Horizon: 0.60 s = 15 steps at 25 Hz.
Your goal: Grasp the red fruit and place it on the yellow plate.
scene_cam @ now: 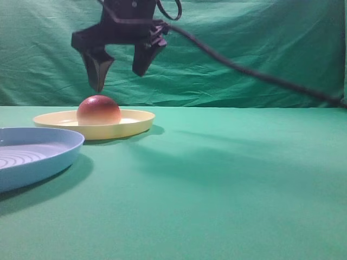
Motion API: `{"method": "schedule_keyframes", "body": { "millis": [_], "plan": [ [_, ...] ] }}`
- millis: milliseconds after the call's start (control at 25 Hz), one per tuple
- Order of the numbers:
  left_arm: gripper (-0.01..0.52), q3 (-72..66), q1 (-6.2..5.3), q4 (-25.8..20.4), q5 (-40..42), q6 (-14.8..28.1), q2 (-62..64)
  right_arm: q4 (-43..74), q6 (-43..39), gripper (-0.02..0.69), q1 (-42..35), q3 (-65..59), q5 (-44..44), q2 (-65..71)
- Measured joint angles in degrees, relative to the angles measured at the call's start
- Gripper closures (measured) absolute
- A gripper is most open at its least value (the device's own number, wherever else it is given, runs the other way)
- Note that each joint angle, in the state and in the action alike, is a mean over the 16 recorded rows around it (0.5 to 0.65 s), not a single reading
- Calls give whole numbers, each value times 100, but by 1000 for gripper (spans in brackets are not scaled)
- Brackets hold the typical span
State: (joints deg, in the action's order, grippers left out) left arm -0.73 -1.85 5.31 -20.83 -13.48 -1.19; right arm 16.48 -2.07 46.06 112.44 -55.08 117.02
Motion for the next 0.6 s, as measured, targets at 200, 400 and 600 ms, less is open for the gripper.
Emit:
{"method": "schedule_keyframes", "body": {
  "millis": [200,400,600],
  "plan": [
    [514,0,0,0,0,0,0,-132,-239,624,44,135,-725,-699],
    [514,0,0,0,0,0,0,-353,-363,665,51,146,-1253,-1416],
    [514,0,0,0,0,0,0,-548,-378,665,52,147,-1566,-2052]
  ]
}}
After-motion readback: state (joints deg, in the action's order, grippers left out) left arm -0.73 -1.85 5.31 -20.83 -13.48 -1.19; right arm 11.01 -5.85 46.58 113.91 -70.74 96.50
